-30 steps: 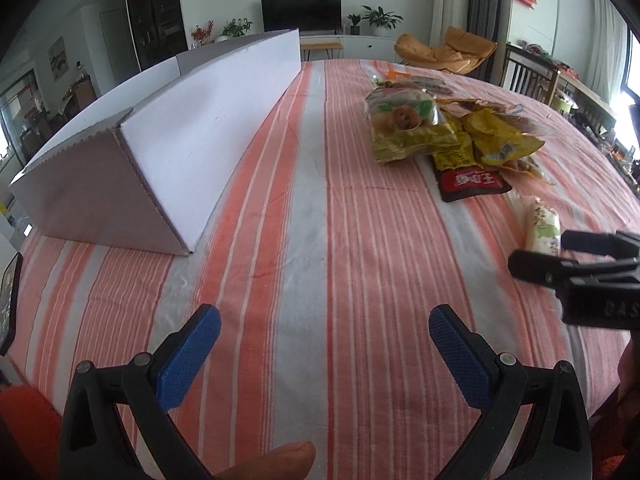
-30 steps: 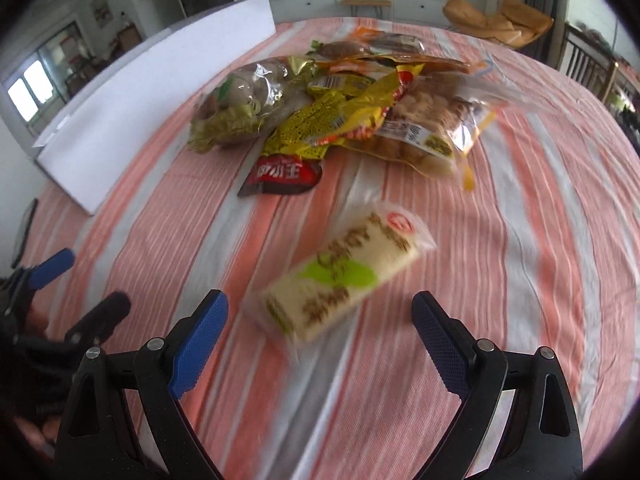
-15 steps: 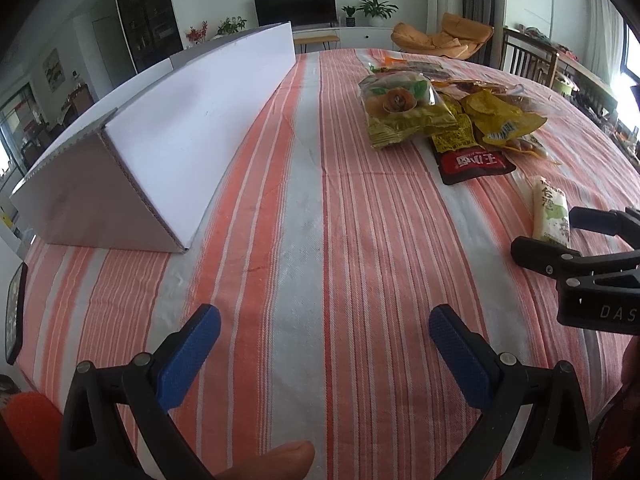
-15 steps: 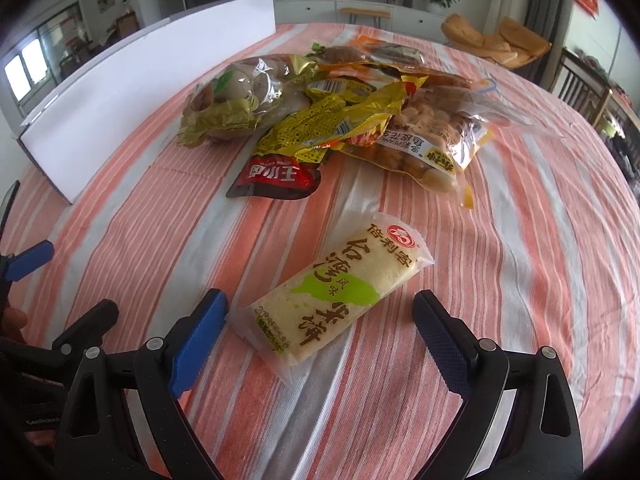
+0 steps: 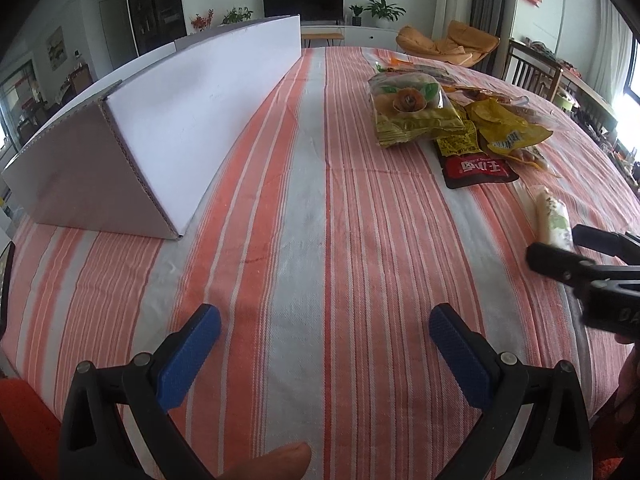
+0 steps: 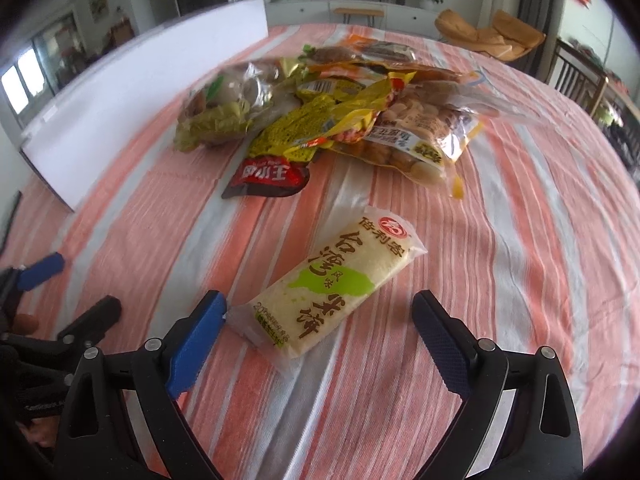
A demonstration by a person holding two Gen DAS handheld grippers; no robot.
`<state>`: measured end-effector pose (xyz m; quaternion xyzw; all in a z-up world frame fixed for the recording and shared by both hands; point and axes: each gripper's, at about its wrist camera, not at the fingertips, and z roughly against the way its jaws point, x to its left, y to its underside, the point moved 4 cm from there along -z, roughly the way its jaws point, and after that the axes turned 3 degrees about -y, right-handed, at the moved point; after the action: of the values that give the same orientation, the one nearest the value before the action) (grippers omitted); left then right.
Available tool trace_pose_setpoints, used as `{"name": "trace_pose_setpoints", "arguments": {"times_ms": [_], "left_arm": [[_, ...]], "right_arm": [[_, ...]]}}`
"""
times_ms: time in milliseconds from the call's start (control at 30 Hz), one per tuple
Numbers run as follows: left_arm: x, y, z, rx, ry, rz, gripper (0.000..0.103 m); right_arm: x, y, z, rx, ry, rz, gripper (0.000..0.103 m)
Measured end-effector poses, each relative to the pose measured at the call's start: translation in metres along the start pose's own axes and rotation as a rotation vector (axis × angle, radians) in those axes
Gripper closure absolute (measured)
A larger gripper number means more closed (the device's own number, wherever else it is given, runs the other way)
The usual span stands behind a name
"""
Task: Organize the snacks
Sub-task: 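Reach the right tool to the white rice-cake bar while the left tool reaches the longan bag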
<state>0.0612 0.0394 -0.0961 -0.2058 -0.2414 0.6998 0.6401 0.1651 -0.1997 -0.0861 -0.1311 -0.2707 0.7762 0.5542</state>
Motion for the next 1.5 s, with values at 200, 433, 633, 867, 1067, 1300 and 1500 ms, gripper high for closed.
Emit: {"name": "trace_pose_setpoints", "arguments": {"times_ms": [200,433,633,867,1067,1300,1500], "left_arm": [[-0.001,0.002,0.002,-0.014,-0.001,-0.003,0.000],[0.000,0.001,0.002,-0.025,0.008,-0.013,0.000],[0.000,0.000,0.001,-0.034,0.006,-0.009,0.000],[0.000,0.000,0.001,-0.040,0.013,-0.013,0.000],[0.000,-0.015,-0.002,0.008,0.065,-0.006,0.000],[-0.008,-0.133,0.005,-0.036,0.348,0.111,0.000],[-0.058,-0.196,-0.081,0.152,0.251,-0.047,0.000]], "right_arm": [[-0.028,0.006,0.013,-0.040,0.000,-0.074,0.037],[-0.096,0.005,0.026,-0.072,0.080,-0.205,0.063],[-0.174,-0.011,0.025,-0.092,0.154,-0.311,0.061],[-0.193,-0.038,0.002,-0.103,0.186,-0.222,0.023],[-0.186,-0.037,-0.001,-0.072,0.212,-0.177,0.016],[-0.185,-0.033,-0.001,-0.068,0.225,-0.175,0.014],[-0.185,-0.034,-0.001,-0.068,0.224,-0.176,0.014]]}}
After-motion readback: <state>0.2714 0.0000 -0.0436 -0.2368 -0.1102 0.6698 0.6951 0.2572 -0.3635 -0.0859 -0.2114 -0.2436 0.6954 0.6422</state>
